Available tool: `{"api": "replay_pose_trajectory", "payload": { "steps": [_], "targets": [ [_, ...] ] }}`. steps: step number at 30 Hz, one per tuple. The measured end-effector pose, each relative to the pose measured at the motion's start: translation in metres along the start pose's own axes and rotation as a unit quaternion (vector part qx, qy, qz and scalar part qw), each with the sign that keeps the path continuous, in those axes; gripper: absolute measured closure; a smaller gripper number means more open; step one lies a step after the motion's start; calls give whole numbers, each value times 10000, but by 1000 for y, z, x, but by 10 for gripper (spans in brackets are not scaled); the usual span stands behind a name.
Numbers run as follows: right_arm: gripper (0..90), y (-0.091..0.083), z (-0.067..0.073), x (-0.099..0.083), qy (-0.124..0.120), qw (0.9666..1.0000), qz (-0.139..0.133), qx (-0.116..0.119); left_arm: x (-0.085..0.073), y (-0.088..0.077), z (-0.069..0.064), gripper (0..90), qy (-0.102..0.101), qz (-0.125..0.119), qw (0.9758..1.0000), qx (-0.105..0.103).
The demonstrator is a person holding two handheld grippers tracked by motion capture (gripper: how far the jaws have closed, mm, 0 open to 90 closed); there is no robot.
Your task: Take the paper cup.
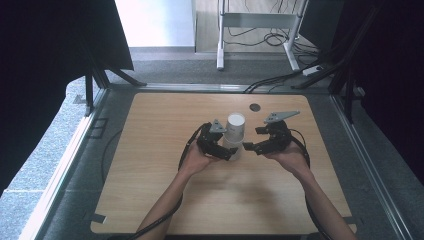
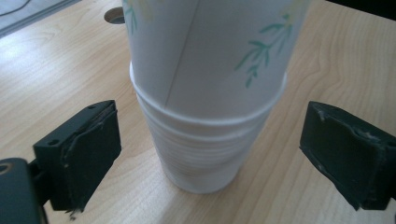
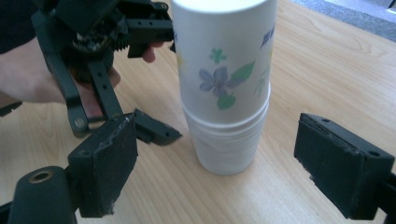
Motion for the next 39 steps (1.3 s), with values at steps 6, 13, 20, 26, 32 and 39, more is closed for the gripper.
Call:
{"api": "replay_pose_trajectory", "payload": {
  "steps": [6,13,20,26,32,39],
  "targets": [
    [149,4,-5,12,2,10000,-8,-27,2,7,2,124,-74,-43,10000,-7],
    [179,10,-6,31,-80,10000,-18,44,2,10,3,173,-189,-168,9996,-114],
    [209,15,-6,47,-127,9999,2,52,2,9,1,203,-136,-182,9997,-58],
    [239,19,-6,55,-197,9998,79,30,2,8,2,207,-87,-153,9998,-23],
    [284,24,-6,62,-267,9995,138,14,3,8,1,210,-70,-152,9999,2],
    [356,24,-3,67,-378,9989,288,-50,2,8,1,211,23,-75,10000,24]
  ]
}}
Point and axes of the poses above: each handheld gripper's, and its own axes: y roughly forward along the jaws, x roughly out of its top, z roughly to its left, the point moved 7 cm from there along y, roughly forward along the jaws, and after that the axes turned 4 degrees about x, right-handed, at the moved point
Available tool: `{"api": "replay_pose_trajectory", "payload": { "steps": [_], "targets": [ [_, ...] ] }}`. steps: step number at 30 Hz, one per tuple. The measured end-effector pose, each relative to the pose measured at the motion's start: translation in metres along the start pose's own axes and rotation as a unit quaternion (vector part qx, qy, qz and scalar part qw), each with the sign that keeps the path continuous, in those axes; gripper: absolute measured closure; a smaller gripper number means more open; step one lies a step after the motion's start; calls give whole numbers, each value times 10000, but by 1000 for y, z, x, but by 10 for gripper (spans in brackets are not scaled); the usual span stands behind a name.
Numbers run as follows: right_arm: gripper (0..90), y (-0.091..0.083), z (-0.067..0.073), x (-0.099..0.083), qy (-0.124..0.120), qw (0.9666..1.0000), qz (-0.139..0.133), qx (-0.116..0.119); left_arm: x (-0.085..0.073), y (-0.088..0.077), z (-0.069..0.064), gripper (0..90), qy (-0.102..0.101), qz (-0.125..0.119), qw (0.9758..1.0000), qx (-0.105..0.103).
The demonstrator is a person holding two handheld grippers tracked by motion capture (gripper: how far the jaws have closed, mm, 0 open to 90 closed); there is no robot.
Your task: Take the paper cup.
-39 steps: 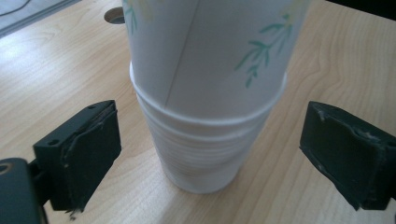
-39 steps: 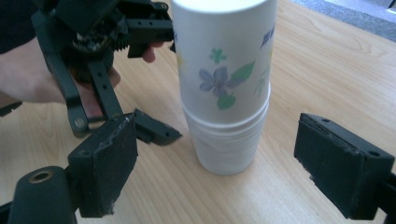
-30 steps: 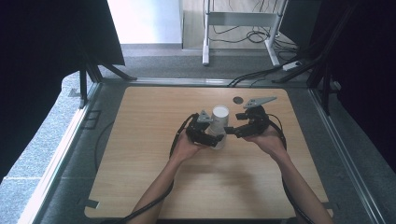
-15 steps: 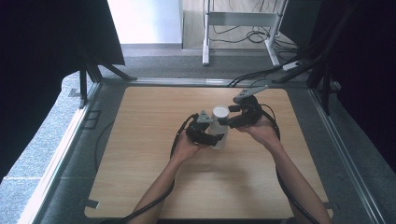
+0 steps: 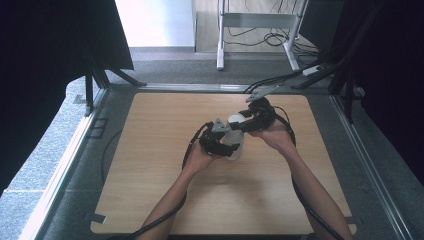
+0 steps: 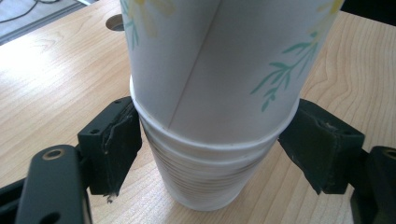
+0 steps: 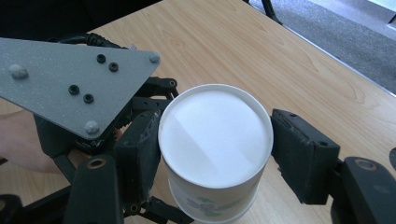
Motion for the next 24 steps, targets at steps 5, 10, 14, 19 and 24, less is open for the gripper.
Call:
{"api": "replay_pose_trajectory", "payload": {
  "steps": [5,10,14,19,24],
  "targets": [
    [371,-5,0,4,-51,10000,-2,-71,0,0,0,210,-9,-6,10000,11],
    [373,-12,1,10,-64,9999,-49,-62,0,0,0,208,8,-2,10000,7],
    [374,-18,2,15,-79,9999,-74,-61,0,0,0,205,-15,12,10000,7],
    [374,-24,4,21,-107,9999,-111,-56,-1,1,0,175,-75,27,10000,-41],
    [375,-32,5,27,-99,9998,-147,-51,-3,2,-2,99,-128,48,9998,-141]
  ]
}}
Point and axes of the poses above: each handheld gripper's, and its own axes: y roughly forward along the jaws, x roughly out of its top, z roughly to its left, the point moved 7 cm from there along y, roughly forward along the jaws, and after that the axes turned 4 degrees about x, right-handed, at the moved point
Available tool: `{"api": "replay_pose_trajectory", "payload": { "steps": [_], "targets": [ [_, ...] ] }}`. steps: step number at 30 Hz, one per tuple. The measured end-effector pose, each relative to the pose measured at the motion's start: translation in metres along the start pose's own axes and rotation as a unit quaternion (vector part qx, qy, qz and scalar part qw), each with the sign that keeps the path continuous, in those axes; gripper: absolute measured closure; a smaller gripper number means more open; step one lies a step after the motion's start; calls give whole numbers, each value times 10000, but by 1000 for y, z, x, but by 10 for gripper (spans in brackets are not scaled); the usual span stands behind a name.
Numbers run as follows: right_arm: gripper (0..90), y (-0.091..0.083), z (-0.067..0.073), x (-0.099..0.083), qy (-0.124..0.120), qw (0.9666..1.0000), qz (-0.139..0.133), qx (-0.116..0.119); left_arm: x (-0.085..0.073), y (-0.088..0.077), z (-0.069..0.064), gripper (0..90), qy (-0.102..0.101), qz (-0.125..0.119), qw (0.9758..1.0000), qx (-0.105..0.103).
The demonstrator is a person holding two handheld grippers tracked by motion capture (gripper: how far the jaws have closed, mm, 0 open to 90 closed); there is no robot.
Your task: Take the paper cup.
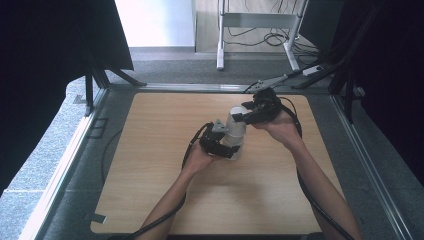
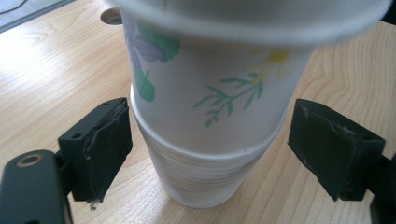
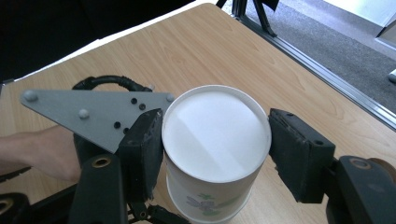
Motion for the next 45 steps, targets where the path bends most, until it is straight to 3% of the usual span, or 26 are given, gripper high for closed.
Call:
{"api": "replay_pose_trajectory", "payload": {
  "steps": [8,14,22,34,41,45],
  "targets": [
    [376,-19,3,12,-34,9999,-124,-20,-2,-6,-1,6,-122,-11,9999,-100],
    [376,-30,6,17,-72,9998,-176,-13,-3,-15,-2,0,-260,-160,9995,-122],
    [376,-49,18,20,-138,9995,-263,56,-10,-30,-6,0,-179,-186,9996,-153],
    [376,-60,38,4,-268,9991,-256,212,-20,-49,-23,0,194,-206,9994,-212],
    [376,-61,49,-10,-334,9984,-310,326,-26,-57,-35,0,247,-302,9987,-313],
    [376,-57,56,-20,-365,9981,-290,405,-30,-60,-41,0,157,-382,9981,-452]
  ]
}}
Point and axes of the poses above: each handheld gripper's, and its own axes: y roughly forward along the jaws, x roughly out of its top, z roughly to its left, the point moved 7 cm from there along y, roughly forward along the jaws, and after that the axes turned 4 degrees about x, right-handed, at the moved point
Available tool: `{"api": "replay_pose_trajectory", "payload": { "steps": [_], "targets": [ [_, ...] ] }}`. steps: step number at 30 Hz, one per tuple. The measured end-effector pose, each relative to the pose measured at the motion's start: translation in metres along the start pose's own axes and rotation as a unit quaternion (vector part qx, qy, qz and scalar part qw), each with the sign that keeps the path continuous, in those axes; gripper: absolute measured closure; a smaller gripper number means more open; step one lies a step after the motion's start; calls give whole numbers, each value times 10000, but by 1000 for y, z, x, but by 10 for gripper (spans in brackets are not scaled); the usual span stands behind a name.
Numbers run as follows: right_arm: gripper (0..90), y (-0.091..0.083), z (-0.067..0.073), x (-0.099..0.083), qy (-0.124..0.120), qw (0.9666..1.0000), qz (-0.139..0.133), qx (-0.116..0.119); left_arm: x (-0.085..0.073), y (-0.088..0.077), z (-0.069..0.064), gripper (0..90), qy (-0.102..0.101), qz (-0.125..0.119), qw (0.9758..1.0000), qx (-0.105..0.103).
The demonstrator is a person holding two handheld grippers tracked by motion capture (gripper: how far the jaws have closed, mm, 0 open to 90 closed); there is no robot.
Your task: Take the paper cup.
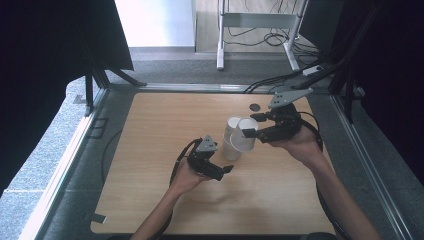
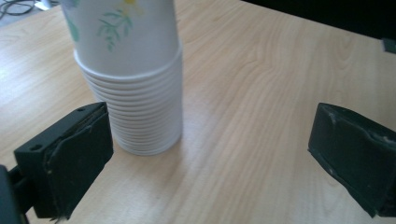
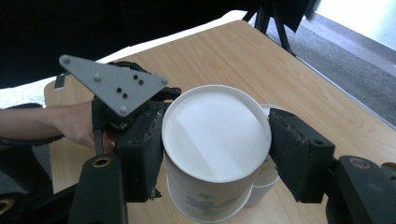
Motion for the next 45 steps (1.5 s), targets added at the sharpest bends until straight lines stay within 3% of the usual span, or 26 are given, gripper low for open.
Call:
{"api": "replay_pose_trajectory", "payload": {
  "steps": [7,15,29,45],
  "targets": [
    [376,12,10,-18,-23,9999,23,103,-6,-2,-13,0,2,-73,9997,-211],
    [376,28,21,-38,-46,9996,110,236,-13,-2,-24,9,118,-127,9996,-228],
    [376,59,29,-72,98,9989,221,395,-26,3,-32,42,55,-189,9995,-260],
    [375,66,39,-76,115,9984,149,537,-32,7,-37,178,99,-245,9990,-367]
  ]
}}
Point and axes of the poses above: each handheld gripper's, and its own axes: y roughly forward along the jaws, x roughly out of its top, z roughly to its left, the point moved 7 cm from there along y, roughly forward along the jaws, and after that the axes turned 4 degrees about x, right-handed, at the moved point
